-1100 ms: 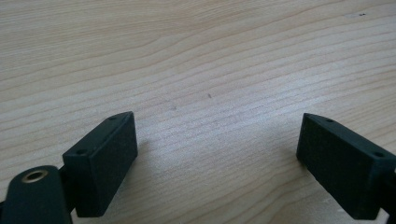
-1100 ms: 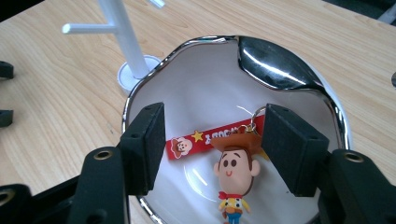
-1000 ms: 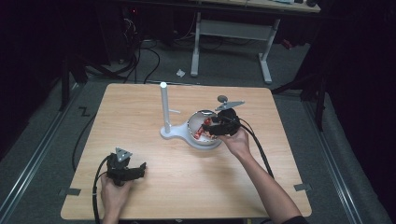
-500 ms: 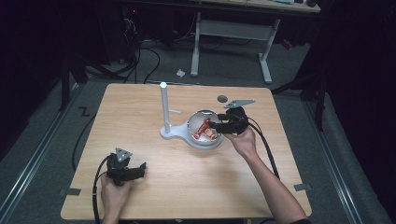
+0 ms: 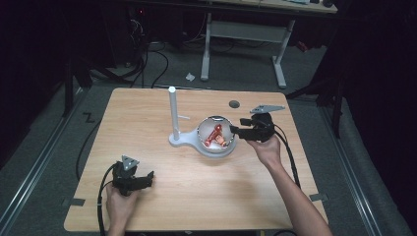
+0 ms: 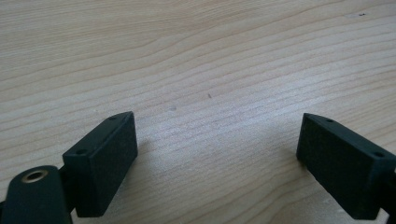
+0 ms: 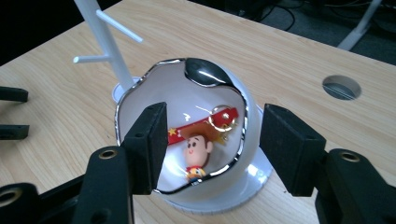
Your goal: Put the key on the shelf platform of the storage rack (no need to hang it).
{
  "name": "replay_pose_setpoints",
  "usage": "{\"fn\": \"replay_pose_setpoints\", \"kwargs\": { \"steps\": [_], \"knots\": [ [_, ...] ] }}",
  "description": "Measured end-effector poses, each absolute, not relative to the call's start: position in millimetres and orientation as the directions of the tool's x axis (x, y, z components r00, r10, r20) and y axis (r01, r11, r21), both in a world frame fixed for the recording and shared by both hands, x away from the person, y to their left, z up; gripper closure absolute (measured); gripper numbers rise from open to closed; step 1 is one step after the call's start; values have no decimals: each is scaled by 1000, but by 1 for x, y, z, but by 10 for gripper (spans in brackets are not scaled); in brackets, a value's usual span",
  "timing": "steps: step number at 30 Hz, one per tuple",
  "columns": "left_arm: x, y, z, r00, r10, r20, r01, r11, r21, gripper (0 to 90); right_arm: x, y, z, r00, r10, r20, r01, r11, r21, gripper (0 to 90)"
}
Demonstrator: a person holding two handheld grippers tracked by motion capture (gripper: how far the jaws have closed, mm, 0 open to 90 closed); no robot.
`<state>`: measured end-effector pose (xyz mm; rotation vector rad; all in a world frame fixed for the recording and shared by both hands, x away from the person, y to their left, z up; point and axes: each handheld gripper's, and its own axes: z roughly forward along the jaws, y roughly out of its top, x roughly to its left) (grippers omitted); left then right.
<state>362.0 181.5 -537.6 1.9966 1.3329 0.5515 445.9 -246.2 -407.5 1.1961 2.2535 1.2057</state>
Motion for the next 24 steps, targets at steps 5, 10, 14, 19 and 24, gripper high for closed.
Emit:
{"fn": "replay_pose_setpoints", "kwargs": {
  "steps": [5,10,14,19,24],
  "knots": [
    [362,181,-538,390,921,-17,640,-258,724,126,442,-254,-406,-587,803,102,529,286,799,430],
    [362,181,-538,389,921,-17,639,-256,725,126,436,-265,-400,-574,812,111,520,256,815,432],
    [362,181,-538,389,921,-17,640,-256,725,126,431,-272,-400,-563,818,121,513,231,827,439],
    [362,181,-538,390,921,-17,640,-258,724,126,423,-283,-402,-547,827,126,518,217,827,439],
    [362,181,-538,389,921,-17,639,-256,725,126,414,-290,-395,-547,829,118,498,209,841,439]
  ]
}}
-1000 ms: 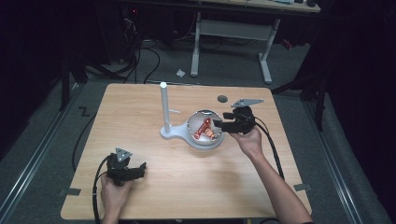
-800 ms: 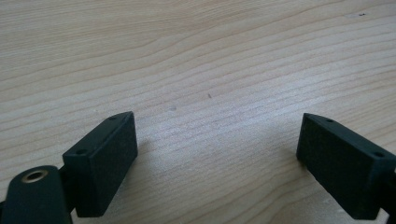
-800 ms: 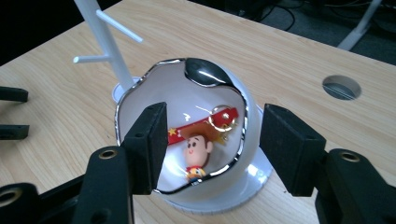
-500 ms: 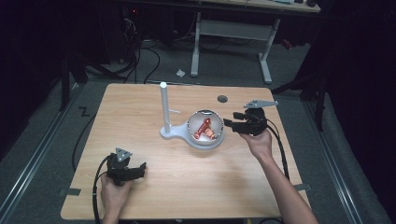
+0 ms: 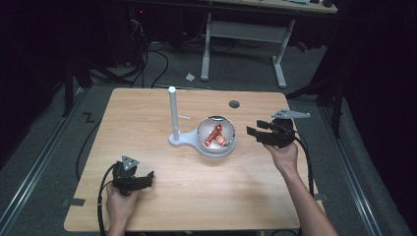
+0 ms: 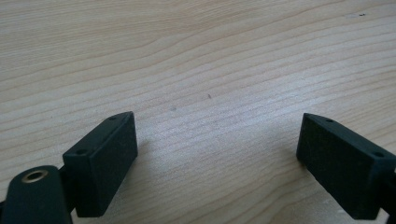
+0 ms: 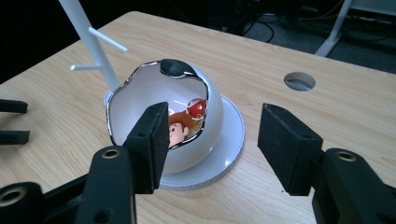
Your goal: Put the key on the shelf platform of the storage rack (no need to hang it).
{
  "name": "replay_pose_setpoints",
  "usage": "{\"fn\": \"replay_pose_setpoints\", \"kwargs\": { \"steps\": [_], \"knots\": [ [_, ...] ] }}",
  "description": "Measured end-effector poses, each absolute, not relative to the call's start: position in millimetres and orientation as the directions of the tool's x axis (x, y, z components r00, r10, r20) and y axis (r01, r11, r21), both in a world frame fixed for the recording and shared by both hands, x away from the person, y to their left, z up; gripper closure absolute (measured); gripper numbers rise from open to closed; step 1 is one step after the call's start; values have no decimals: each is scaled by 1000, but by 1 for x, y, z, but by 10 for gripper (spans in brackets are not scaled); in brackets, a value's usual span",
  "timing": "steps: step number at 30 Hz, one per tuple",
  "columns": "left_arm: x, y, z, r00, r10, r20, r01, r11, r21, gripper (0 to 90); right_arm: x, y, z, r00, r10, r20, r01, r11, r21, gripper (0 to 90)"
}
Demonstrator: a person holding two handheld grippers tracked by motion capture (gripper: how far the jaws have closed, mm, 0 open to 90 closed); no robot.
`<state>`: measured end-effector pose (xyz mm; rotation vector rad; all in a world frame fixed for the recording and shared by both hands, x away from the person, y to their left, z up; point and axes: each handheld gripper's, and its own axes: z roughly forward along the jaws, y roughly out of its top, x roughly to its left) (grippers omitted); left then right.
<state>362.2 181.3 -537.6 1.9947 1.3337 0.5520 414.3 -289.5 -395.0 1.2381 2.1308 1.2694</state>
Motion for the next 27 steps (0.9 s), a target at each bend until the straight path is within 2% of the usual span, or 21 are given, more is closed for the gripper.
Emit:
{"fn": "replay_pose_setpoints", "kwargs": {
  "steps": [12,18,27],
  "knots": [
    [362,181,-538,389,921,-18,639,-256,725,126,402,-296,-388,-534,842,81,478,221,850,440],
    [362,181,-538,389,921,-17,639,-257,725,126,393,-304,-394,-522,847,98,491,205,846,440],
    [362,181,-538,389,921,-18,639,-256,725,127,371,-309,-401,-516,851,99,456,175,872,463]
  ]
}}
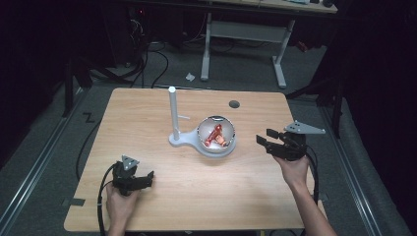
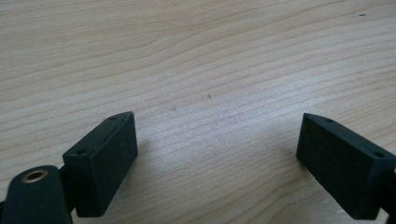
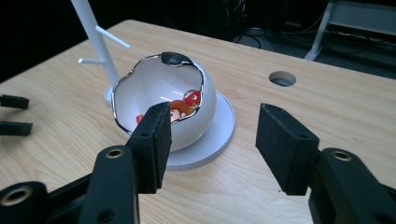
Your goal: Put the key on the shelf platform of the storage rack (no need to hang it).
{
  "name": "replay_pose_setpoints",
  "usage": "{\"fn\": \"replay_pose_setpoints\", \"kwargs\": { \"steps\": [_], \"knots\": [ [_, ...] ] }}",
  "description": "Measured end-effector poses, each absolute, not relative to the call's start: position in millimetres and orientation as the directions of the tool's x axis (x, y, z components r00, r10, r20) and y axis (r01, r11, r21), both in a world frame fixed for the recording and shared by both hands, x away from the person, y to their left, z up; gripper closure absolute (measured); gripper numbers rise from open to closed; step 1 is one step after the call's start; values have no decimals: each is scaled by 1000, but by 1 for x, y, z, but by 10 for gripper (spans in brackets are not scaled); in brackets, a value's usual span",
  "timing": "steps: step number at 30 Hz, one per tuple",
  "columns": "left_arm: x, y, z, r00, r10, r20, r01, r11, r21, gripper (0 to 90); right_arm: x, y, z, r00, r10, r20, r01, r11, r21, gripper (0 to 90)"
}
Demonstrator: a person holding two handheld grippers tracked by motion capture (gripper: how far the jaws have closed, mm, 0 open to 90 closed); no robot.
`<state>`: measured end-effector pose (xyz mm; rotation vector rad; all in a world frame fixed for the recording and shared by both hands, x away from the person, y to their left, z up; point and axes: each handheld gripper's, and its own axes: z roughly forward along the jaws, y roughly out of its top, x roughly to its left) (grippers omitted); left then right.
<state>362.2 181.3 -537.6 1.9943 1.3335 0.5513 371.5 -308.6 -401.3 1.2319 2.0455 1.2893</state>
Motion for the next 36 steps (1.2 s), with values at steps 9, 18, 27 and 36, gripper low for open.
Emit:
{"fn": "replay_pose_setpoints", "kwargs": {
  "steps": [9,18,27,36],
  "knots": [
    [362,181,-538,389,921,-18,639,-256,725,127,362,-312,-412,-509,853,118,465,157,871,470],
    [362,181,-538,390,921,-17,640,-258,724,127,358,-310,-424,-510,850,134,478,151,865,471],
    [362,181,-538,389,921,-17,639,-257,725,127,354,-308,-440,-508,848,154,503,146,852,474],
    [362,181,-538,389,921,-18,639,-256,725,127,352,-306,-452,-506,845,173,523,141,841,474]
  ]
}}
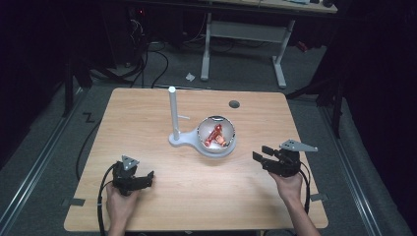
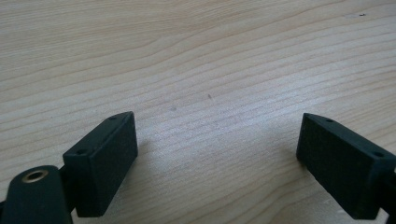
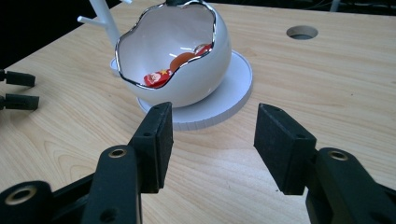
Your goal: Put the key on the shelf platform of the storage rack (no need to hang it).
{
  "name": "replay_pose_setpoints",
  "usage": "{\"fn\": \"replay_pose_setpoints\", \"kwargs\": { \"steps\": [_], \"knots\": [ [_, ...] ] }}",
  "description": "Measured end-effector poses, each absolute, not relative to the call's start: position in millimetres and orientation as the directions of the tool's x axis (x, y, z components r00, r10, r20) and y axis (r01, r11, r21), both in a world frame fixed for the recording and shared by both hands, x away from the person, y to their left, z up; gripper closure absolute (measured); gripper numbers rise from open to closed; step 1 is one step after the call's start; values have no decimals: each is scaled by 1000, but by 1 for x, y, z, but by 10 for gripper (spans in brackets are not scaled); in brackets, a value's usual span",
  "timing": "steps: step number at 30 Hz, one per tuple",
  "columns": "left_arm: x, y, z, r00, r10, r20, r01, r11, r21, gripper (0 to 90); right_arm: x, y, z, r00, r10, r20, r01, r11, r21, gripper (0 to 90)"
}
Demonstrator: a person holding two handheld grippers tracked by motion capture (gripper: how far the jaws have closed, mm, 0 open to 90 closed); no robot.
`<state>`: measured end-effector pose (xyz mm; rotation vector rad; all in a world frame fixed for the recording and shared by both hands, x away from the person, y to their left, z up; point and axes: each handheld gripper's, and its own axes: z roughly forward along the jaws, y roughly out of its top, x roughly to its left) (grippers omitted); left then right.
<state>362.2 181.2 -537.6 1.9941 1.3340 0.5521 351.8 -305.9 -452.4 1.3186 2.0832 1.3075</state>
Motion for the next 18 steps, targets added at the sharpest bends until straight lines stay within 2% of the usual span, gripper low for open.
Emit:
{"fn": "replay_pose_setpoints", "kwargs": {
  "steps": [18],
  "knots": [
    [362,181,-538,389,921,-17,639,-256,725,127,356,-288,-481,-521,836,171,567,190,801,462]
  ]
}}
